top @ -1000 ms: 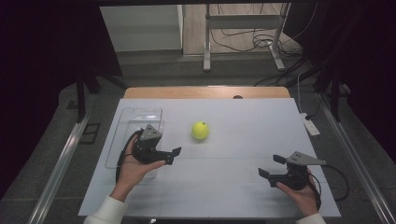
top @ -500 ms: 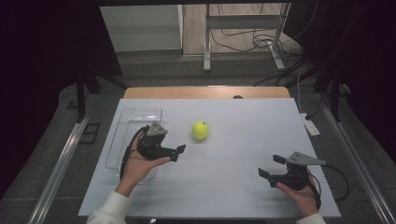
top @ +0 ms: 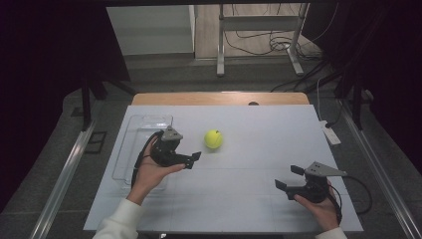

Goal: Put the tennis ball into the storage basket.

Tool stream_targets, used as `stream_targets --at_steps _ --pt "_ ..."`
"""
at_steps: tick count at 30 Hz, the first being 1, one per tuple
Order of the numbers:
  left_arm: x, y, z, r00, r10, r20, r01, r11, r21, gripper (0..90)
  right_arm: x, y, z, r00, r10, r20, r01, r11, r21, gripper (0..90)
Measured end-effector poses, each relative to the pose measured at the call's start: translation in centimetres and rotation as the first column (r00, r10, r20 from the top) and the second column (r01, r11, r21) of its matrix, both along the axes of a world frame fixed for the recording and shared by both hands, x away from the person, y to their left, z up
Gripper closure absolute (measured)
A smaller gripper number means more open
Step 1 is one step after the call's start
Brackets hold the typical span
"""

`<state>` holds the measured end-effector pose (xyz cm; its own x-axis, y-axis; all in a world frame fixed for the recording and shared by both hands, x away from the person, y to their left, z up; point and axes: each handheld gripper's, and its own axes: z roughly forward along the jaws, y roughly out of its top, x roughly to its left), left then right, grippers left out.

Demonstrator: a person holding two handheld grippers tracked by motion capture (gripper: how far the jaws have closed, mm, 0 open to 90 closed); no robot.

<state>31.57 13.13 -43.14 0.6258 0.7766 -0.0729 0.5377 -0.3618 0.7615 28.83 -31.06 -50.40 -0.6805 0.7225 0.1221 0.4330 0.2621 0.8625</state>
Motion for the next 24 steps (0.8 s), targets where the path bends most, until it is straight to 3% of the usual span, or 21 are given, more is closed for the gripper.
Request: stream_targets --at_steps 24 --pt "2.2 -1.1 0.0 0.9991 -0.018 -0.039 0.019 0.9994 0.028 9.8 0.0 0.0 -0.1 1.0 0.003 -0.004 -0.003 1.0 -0.001 12.2"
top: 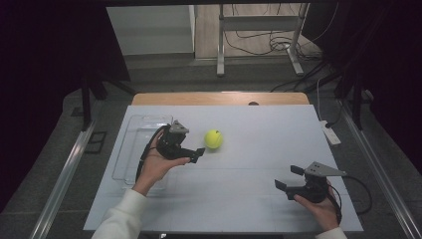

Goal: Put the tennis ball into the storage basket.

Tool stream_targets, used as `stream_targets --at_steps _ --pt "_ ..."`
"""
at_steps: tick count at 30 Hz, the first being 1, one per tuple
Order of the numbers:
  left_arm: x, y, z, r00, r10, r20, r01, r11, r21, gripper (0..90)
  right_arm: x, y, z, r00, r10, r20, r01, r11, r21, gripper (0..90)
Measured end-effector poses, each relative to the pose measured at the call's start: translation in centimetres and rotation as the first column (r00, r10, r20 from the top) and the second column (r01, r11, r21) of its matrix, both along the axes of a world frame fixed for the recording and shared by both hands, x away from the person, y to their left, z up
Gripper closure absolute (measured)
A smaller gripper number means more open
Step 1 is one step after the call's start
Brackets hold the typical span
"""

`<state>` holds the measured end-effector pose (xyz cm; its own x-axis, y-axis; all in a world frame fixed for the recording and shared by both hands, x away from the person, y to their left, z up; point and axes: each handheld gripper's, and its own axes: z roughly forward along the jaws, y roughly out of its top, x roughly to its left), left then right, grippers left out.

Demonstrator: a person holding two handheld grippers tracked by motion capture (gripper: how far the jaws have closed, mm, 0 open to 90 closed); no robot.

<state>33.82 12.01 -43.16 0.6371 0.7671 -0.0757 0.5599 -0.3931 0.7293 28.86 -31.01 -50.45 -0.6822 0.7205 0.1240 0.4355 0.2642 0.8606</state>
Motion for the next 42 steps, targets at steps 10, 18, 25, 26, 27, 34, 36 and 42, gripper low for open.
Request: stream_targets --at_steps 10,18,25,26,27,34,36,42 --pt "0.7 -0.6 0.1 0.9998 -0.018 -0.007 0.018 0.9998 0.013 9.7 0.0 0.0 0.0 1.0 -0.001 0.001 0.001 1.0 -0.001 12.2" --pt "1.5 -1.1 0.0 0.9995 -0.024 -0.018 0.025 0.9994 0.023 9.6 0.1 0.0 0.0 1.0 -0.002 -0.001 0.002 1.0 -0.002 12.2" --pt "2.3 -1.6 -0.2 0.9992 -0.026 -0.03 0.027 0.9992 0.03 9.4 0.1 0.0 -0.1 1.0 -0.002 -0.002 0.002 1.0 0.001 12.2" --pt "2.3 -1.6 -0.2 0.9992 -0.026 -0.03 0.027 0.9992 0.03 9.4 0.1 0.0 -0.1 1.0 -0.002 -0.002 0.002 1.0 0.001 12.2" --pt "2.4 -1.6 -0.2 0.9991 -0.027 -0.032 0.028 0.9992 0.03 9.4 0.1 0.0 -0.1 1.0 -0.002 -0.002 0.002 1.0 0.001 12.2" --pt "3.0 -1.8 -0.1 0.999 -0.031 -0.033 0.032 0.9987 0.04 9.2 0.1 0.0 -0.1 1.0 -0.001 -0.003 0.001 1.0 -0.002 12.2" --pt "3.2 -1.8 -0.1 0.9988 -0.033 -0.036 0.034 0.9986 0.04 9.1 0.1 0.0 -0.1 1.0 -0.001 -0.002 0.001 1.0 -0.003 12.2" --pt "3.7 -2.0 -0.3 0.9984 -0.035 -0.043 0.037 0.9985 0.041 9.1 0.1 0.0 -0.1 1.0 0.0 -0.003 0.0 1.0 -0.005 12.2"
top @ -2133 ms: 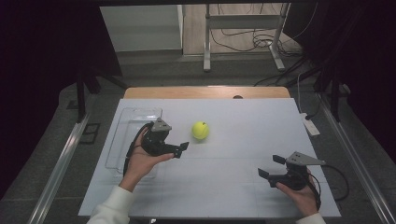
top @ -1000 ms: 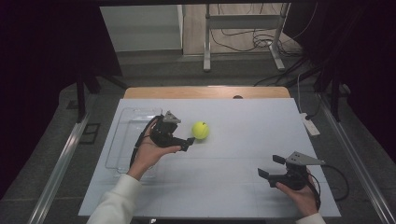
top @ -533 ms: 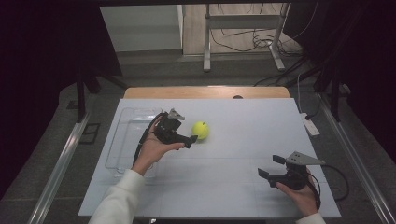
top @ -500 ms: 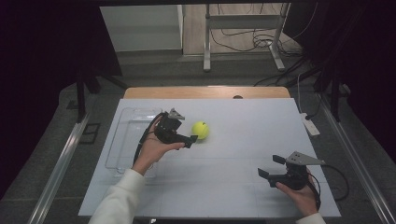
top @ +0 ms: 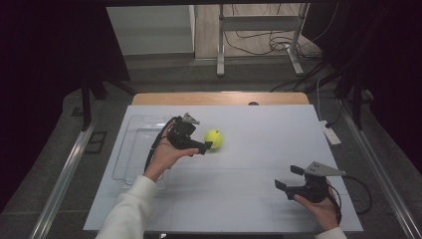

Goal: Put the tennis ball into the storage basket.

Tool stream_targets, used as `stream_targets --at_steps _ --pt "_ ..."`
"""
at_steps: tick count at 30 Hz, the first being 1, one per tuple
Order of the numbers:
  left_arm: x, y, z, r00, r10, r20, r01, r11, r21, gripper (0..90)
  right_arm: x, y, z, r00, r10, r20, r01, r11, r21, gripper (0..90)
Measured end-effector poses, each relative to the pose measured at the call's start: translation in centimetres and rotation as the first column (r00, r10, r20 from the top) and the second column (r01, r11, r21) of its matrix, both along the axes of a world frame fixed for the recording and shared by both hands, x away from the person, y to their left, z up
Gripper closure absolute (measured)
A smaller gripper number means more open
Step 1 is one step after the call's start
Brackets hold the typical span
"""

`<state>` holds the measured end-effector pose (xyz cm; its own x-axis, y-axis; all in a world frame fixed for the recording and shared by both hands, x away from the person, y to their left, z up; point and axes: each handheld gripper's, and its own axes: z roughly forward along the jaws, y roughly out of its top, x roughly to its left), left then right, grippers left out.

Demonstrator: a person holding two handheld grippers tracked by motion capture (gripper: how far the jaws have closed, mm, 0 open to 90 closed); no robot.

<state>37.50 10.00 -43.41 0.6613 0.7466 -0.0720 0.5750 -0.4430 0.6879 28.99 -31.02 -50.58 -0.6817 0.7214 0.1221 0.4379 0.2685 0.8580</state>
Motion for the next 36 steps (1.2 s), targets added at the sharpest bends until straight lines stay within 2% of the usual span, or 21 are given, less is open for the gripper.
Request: stream_targets --at_steps 17,36 --pt "1.7 -0.4 0.3 0.9999 -0.012 -0.006 0.012 0.9999 0.007 8.7 0.1 0.0 -0.1 1.0 0.0 -0.004 0.0 1.0 -0.006 12.2" --pt "3.6 -0.4 0.4 0.9991 -0.015 -0.039 0.015 0.9999 -0.004 8.6 0.1 -0.1 -0.1 1.0 -0.001 -0.003 0.001 1.0 -0.006 12.1"
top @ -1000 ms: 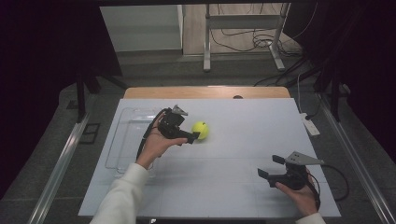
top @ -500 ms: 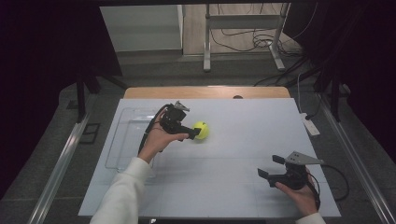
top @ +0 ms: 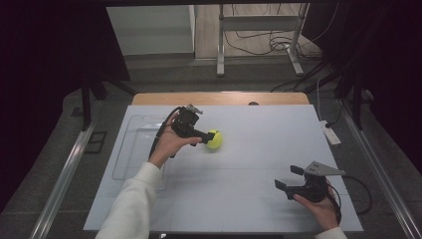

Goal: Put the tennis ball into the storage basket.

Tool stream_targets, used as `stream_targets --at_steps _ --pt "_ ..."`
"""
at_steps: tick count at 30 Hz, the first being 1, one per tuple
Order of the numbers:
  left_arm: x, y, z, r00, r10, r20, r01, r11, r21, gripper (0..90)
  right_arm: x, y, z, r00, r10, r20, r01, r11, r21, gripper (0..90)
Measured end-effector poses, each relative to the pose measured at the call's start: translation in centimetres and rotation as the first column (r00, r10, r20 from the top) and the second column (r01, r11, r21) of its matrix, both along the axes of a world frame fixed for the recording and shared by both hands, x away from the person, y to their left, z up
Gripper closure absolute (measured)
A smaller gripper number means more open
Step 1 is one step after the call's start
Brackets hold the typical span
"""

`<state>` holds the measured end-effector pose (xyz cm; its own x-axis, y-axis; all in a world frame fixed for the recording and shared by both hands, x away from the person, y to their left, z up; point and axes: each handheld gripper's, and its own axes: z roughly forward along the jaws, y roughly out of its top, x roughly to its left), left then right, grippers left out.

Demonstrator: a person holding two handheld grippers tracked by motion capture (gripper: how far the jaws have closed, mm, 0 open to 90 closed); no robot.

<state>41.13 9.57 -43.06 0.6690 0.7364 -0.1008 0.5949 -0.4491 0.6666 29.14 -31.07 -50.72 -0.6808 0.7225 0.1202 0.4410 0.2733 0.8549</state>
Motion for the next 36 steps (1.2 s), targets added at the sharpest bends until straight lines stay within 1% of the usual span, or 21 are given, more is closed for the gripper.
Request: stream_targets --at_steps 4,8,13,17,25,33,36 --pt "0.4 -0.1 -0.2 1.0 0.002 -0.008 -0.002 1.0 0.001 8.5 0.0 0.0 0.0 1.0 0.0 0.0 0.0 1.0 0.001 12.1" --pt "1.0 -0.4 -0.5 0.9998 0.002 -0.021 -0.002 0.9999 0.015 8.3 0.0 0.0 0.0 1.0 0.002 -0.002 -0.002 1.0 0.002 12.1" --pt "1.6 -0.8 -0.8 0.9996 0.005 -0.029 -0.005 0.9999 0.016 8.1 0.0 0.0 0.0 1.0 0.001 -0.002 -0.001 1.0 0.002 12.1" --pt "2.2 -1.2 -1.0 0.9993 -0.003 -0.038 0.004 0.9997 0.024 7.8 0.0 0.0 0.0 1.0 0.002 -0.003 -0.002 1.0 0.003 12.0" --pt "2.7 -2.1 -1.2 0.9988 -0.017 -0.046 0.019 0.9991 0.037 7.3 0.0 0.0 0.0 1.0 0.001 -0.004 -0.001 1.0 0.003 12.0" --pt "3.1 -2.4 -1.6 0.9982 -0.017 -0.057 0.019 0.9989 0.044 7.3 0.0 0.0 -0.1 1.0 0.002 -0.005 -0.002 1.0 0.002 12.0" --pt "3.3 -2.6 -1.9 0.9978 -0.013 -0.065 0.016 0.9985 0.053 7.2 0.1 0.0 -0.1 1.0 0.001 -0.005 -0.001 1.0 0.002 12.0"
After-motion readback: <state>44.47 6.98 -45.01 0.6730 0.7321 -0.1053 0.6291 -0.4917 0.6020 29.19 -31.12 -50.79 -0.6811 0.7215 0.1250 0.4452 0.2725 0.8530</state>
